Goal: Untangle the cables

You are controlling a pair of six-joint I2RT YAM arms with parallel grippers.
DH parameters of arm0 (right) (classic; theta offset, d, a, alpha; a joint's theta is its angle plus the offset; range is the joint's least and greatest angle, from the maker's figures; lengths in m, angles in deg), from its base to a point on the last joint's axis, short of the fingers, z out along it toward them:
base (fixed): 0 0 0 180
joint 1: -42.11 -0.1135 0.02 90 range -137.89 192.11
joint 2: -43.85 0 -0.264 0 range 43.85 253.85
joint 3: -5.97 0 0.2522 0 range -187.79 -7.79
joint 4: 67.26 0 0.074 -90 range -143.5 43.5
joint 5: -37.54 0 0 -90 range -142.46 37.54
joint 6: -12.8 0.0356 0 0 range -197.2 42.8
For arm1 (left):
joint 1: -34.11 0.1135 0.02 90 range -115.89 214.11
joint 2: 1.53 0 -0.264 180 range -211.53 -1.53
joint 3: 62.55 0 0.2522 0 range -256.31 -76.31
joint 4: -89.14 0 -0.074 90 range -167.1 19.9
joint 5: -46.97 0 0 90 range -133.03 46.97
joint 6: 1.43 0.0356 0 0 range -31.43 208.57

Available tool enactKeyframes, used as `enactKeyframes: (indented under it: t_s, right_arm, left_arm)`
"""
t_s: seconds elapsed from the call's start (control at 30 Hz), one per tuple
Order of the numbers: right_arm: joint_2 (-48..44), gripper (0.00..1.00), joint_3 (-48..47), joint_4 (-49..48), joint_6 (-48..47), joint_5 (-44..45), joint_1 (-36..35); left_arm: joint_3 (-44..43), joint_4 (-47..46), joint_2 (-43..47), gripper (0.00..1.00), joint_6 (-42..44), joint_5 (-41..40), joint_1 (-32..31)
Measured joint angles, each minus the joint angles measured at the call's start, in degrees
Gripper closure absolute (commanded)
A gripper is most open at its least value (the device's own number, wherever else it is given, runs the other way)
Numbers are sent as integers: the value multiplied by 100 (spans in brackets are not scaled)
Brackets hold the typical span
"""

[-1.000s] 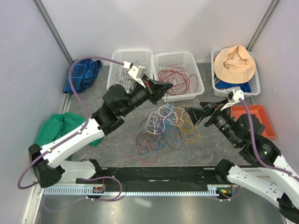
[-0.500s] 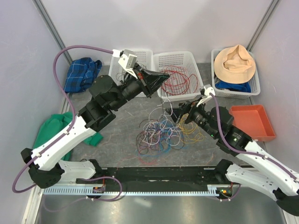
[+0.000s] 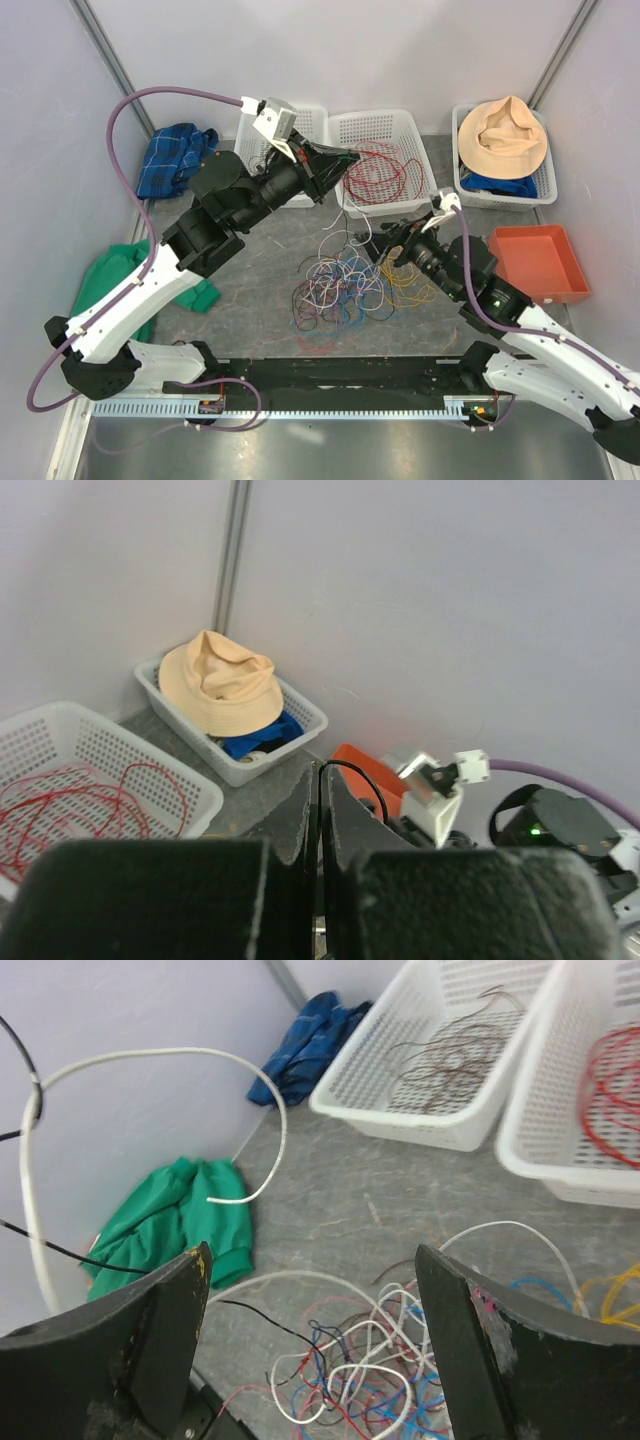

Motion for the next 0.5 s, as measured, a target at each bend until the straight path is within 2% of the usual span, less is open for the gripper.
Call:
enactKeyframes:
  t_s: [0.23, 0.4, 0.5]
  right_arm:
    - [-807, 13, -83, 942, 2, 881, 4]
    - [-1215, 16, -83, 1016, 2, 872, 4]
    - [-1290, 18, -37, 728, 2, 549, 4]
  left_arm:
    - [-52, 358, -31, 98, 214, -511, 2]
    - [-52, 450, -35, 98, 275, -636, 4]
    - [-52, 450, -42, 98, 280, -636, 4]
